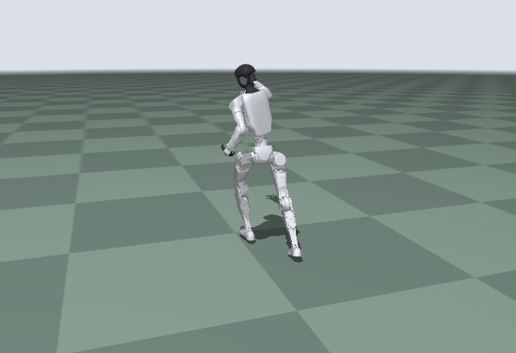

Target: Kungfu

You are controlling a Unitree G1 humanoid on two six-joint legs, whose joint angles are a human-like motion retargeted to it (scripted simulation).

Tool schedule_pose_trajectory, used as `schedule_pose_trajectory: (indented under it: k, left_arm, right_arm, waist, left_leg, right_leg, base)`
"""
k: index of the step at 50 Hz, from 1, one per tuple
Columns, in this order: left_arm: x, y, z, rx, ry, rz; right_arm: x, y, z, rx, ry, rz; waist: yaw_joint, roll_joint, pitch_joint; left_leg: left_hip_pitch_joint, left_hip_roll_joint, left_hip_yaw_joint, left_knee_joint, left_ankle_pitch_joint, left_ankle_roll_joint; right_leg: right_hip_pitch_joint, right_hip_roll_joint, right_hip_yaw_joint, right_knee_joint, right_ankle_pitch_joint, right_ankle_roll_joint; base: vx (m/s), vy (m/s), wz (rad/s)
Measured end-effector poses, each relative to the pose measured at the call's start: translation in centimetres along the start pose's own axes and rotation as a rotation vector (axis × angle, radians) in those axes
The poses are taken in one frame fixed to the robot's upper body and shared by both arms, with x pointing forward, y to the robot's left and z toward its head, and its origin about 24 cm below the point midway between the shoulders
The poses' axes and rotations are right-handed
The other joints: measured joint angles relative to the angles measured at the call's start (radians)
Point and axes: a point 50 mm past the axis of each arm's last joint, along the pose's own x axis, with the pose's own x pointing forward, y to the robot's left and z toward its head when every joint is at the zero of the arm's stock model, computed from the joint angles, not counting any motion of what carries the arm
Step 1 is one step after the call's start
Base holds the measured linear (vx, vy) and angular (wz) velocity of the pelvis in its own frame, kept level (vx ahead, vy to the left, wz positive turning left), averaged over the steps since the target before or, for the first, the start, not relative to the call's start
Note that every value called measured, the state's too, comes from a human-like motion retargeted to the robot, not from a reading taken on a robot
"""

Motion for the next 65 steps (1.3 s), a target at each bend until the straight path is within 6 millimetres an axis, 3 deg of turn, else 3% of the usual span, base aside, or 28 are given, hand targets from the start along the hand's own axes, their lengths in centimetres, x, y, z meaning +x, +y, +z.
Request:
schedule_pose_trajectory:
  k: [3,5,10,14,17,20,23,27,30,35,40,42,44,45,47,49,51,54,55,58,60,63,65]
  left_arm:
    - [1.1,2.4,2.3,0.149,0.005,0.124]
    - [1.8,4.1,4.3,0.272,0.019,0.194]
    - [6.2,6.7,8.9,0.589,0.092,0.355]
    - [11.5,5.3,13.3,0.753,-0.027,0.396]
    - [16.8,0.7,16.7,0.736,-0.271,0.286]
    - [21.4,-6.9,21.0,0.682,-0.581,0.074]
    - [22.8,-14.4,25.0,0.672,-0.828,-0.152]
    - [21.5,-22.7,28.9,0.648,-1.109,-0.403]
    - [18.8,-27.2,30.8,0.661,-1.319,-0.547]
    - [15.6,-31.0,31.6,0.653,-1.568,-0.59]
    - [14.7,-32.0,31.4,0.666,-1.64,-0.595]
    - [15.8,-30.5,30.8,0.702,-1.583,-0.525]
    - [17.6,-27.2,29.2,0.773,-1.464,-0.4]
    - [18.7,-25.4,28.0,0.813,-1.386,-0.328]
    - [20.0,-20.4,26.3,0.978,-1.251,-0.043]
    - [20.1,-14.5,23.4,1.281,-1.068,0.212]
    - [18.9,-8.7,18.7,1.568,-0.78,0.283]
    - [14.5,-0.6,10.3,1.629,-0.264,0.33]
    - [12.3,1.5,7.4,1.594,-0.107,0.343]
    - [5.5,5.3,1.4,1.394,0.253,0.446]
    - [0.6,6.7,-2.0,1.204,0.448,0.548]
    - [-6.7,6.7,-6.2,0.918,0.641,0.646]
    - [-11.0,5.7,-8.4,0.733,0.725,0.679]
  right_arm:
    - [-1.2,1.3,0.4,0.195,0.054,0.013]
    - [-2.2,2.3,1.1,0.358,0.081,0.005]
    - [-4.7,4.1,5.3,0.886,-0.051,0.046]
    - [-6.0,4.5,10.3,1.367,-0.152,0.064]
    - [-6.4,2.9,14.0,1.604,-0.298,0.05]
    - [-6.1,-0.4,16.9,1.777,-0.509,0.048]
    - [-6.3,-3.4,19.4,1.932,-0.727,0.087]
    - [-6.9,-6.5,22.0,1.991,-0.975,0.141]
    - [-7.3,-8.3,23.0,1.958,-1.12,0.148]
    - [-7.2,-9.3,23.6,1.919,-1.202,0.194]
    - [-6.9,-9.7,23.3,1.902,-1.198,0.143]
    - [-7.3,-9.0,23.1,1.899,-1.158,0.137]
    - [-8.5,-7.3,22.7,1.885,-1.092,0.16]
    - [-9.5,-6.4,22.3,1.864,-1.062,0.181]
    - [-11.3,-4.0,22.4,1.846,-0.964,0.236]
    - [-13.6,-0.6,21.7,1.851,-0.77,0.332]
    - [-16.5,2.6,19.1,1.807,-0.547,0.465]
    - [-23.8,6.3,13.8,1.607,-0.233,0.678]
    - [-26.2,6.8,11.6,1.526,-0.136,0.74]
    - [-33.4,6.0,5.7,1.324,0.141,0.854]
    - [-38.9,4.7,2.0,1.163,0.408,0.926]
    - [-47.9,1.4,-1.4,0.872,0.784,1.163]
    - [-53.2,-1.6,-2.6,0.69,0.959,1.425]
  waist:
    - [-0.008,0.0,-0.02]
    - [-0.019,0.021,-0.044]
    - [-0.093,0.108,-0.064]
    - [-0.197,0.168,-0.054]
    - [-0.285,0.195,-0.055]
    - [-0.352,0.199,-0.039]
    - [-0.407,0.206,-0.033]
    - [-0.462,0.208,-0.037]
    - [-0.505,0.22,-0.036]
    - [-0.594,0.263,-0.05]
    - [-0.639,0.28,-0.076]
    - [-0.653,0.27,-0.115]
    - [-0.636,0.255,-0.169]
    - [-0.624,0.23,-0.173]
    - [-0.592,0.17,-0.117]
    - [-0.576,0.152,-0.085]
    - [-0.566,0.107,-0.099]
    - [-0.461,0.091,-0.107]
    - [-0.431,0.094,-0.098]
    - [-0.35,0.117,-0.033]
    - [-0.292,0.124,-0.003]
    - [-0.215,0.114,0.019]
    - [-0.167,0.095,0.041]
  left_leg:
    - [0.045,0.001,-0.015,-0.046,-0.01,-0.02]
    - [0.065,0.049,-0.055,-0.066,-0.02,-0.057]
    - [0.225,0.104,-0.114,-0.223,-0.004,-0.099]
    - [0.421,0.1,-0.112,-0.382,0.03,-0.104]
    - [0.554,0.049,-0.11,-0.5,0.057,-0.064]
    - [0.665,-0.03,-0.119,-0.601,0.084,-0.03]
    - [0.748,-0.066,-0.15,-0.642,0.075,-0.028]
    - [0.848,-0.103,-0.178,-0.683,0.056,-0.028]
    - [0.911,-0.112,-0.218,-0.697,0.037,-0.025]
    - [0.977,-0.086,-0.312,-0.675,0.022,-0.049]
    - [1.046,-0.077,-0.346,-0.618,0.138,-0.11]
    - [1.064,-0.075,-0.318,-0.571,0.3,-0.179]
    - [1.025,-0.08,-0.227,-0.445,0.541,-0.271]
    - [0.997,-0.106,-0.18,-0.339,0.657,-0.309]
    - [0.881,-0.142,-0.089,-0.055,0.825,-0.309]
    - [0.722,-0.114,-0.039,0.256,0.811,-0.279]
    - [0.541,-0.062,0.047,0.439,0.662,-0.18]
    - [0.254,0.053,0.17,0.585,0.513,-0.072]
    - [0.166,0.062,0.181,0.584,0.491,-0.062]
    - [-0.03,0.135,0.224,0.418,0.491,-0.017]
    - [-0.12,0.18,0.243,0.194,0.562,0.0]
    - [-0.141,0.21,0.236,-0.331,0.77,-0.052]
    - [-0.124,0.188,0.162,-0.639,0.74,-0.059]
  right_leg:
    - [-0.002,-0.009,-0.014,0.009,0.137,0.035]
    - [-0.027,0.037,-0.03,0.036,0.266,0.039]
    - [-0.127,0.105,-0.058,0.267,0.556,0.039]
    - [-0.255,0.21,0.067,0.452,0.373,0.039]
    - [-0.347,0.235,0.125,0.452,0.233,0.039]
    - [-0.454,0.162,0.103,0.391,0.156,-0.009]
    - [-0.535,0.131,0.071,0.259,0.159,-0.104]
    - [-0.633,0.12,0.087,0.095,0.244,-0.2]
    - [-0.694,0.098,0.063,0.007,0.285,-0.219]
    - [-0.759,0.064,0.044,-0.041,0.287,-0.307]
    - [-0.715,0.042,0.029,0.011,0.315,-0.352]
    - [-0.659,0.018,-0.059,0.017,0.406,-0.334]
    - [-0.653,0.023,0.021,0.057,0.343,-0.326]
    - [-0.648,0.004,0.078,0.099,0.312,-0.3]
    - [-0.578,-0.045,0.086,0.15,0.255,-0.293]
    - [-0.469,-0.012,0.058,0.136,0.213,-0.329]
    - [-0.409,-0.01,0.079,0.099,0.205,-0.345]
    - [-0.364,0.027,0.118,0.07,0.204,-0.349]
    - [-0.342,0.05,0.137,0.057,0.2,-0.356]
    - [-0.267,0.12,0.191,0.026,0.196,-0.377]
    - [-0.225,0.148,0.229,0.016,0.181,-0.375]
    - [-0.172,0.165,0.284,0.015,0.154,-0.367]
    - [-0.131,0.153,0.331,0.016,0.142,-0.379]
  base:
    - [0.26,-0.07,-0.37]
    - [0.28,-0.28,-0.43]
    - [0.27,-0.07,-0.04]
    - [0.39,0.07,0.44]
    - [0.35,0.25,0.86]
    - [0.29,0.18,0.9]
    - [0.44,-0.15,0.65]
    - [0.48,-0.28,0.42]
    - [0.45,-0.35,0.61]
    - [0.51,-0.51,0.94]
    - [0.55,-0.61,0.72]
    - [0.81,-0.88,0.47]
    - [0.86,-0.84,-0.21]
    - [0.58,-0.48,-0.64]
    - [0.33,-0.4,-1.01]
    - [0.31,-0.55,-0.71]
    - [0.51,-0.71,-0.32]
    - [0.6,-0.62,-1.31]
    - [0.27,-0.27,-1.53]
    - [0.28,-0.3,-1.55]
    - [0.32,-0.28,-1.51]
    - [0.39,-0.24,-1.52]
    - [0.28,-0.15,-1.21]
